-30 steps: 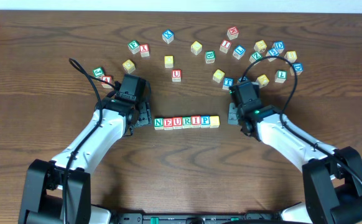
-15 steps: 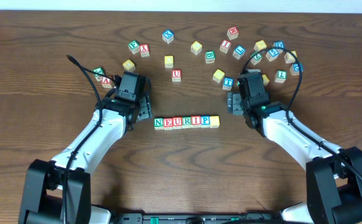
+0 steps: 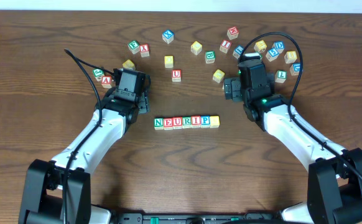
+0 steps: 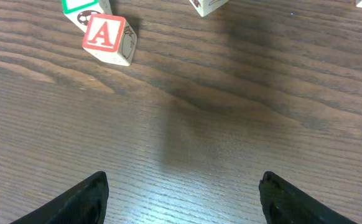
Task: Spell out NEURIPS
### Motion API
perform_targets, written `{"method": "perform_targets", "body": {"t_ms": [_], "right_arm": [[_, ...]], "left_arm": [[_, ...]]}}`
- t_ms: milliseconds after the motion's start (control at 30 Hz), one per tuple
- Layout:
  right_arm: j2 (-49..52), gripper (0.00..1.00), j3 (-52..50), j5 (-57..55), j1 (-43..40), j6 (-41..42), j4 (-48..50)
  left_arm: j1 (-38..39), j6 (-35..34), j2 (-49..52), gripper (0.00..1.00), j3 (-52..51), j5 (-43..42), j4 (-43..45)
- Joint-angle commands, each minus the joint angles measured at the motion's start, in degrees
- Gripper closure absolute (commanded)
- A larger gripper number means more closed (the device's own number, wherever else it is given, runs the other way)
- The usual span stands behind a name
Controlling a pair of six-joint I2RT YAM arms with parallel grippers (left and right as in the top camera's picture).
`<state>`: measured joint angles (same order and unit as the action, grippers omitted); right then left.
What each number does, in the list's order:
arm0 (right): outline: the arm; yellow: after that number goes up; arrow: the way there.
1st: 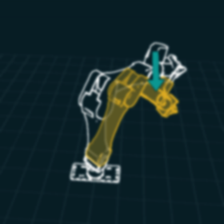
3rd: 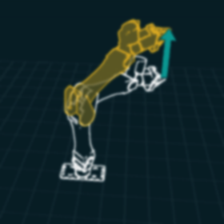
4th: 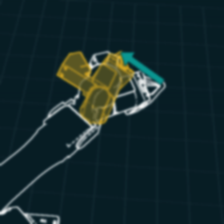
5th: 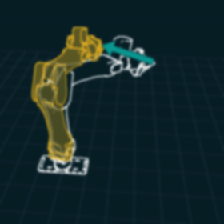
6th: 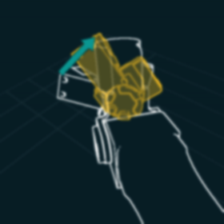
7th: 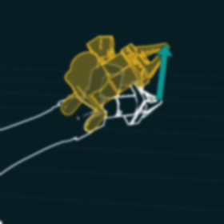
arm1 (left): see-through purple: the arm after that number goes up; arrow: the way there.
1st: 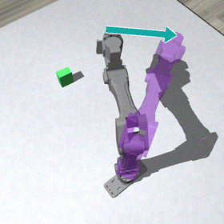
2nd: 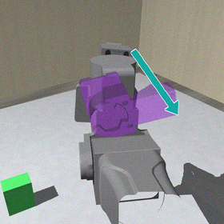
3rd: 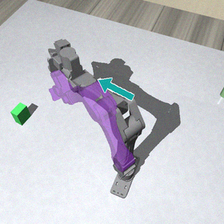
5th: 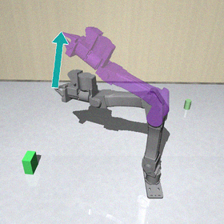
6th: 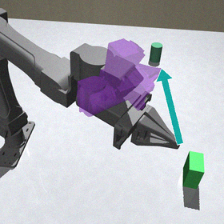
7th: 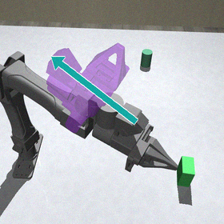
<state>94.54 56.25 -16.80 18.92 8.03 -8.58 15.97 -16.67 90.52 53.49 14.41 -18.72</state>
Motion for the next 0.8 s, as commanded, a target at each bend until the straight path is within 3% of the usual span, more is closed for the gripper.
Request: {"method": "perform_targets", "body": {"t_ms": [0,767], "right_arm": [[-1.22,0.01,1.07,-1.27,-0.87,-0.83,-0.20],[-1.22,0.01,1.07,-0.81,-0.83,-0.83,-0.20]], "left_arm": [[0.09,0.52,-1.27,0.24,1.51,1.73,0.17],[0.09,0.52,-1.27,0.23,1.51,1.73,0.17]]}}
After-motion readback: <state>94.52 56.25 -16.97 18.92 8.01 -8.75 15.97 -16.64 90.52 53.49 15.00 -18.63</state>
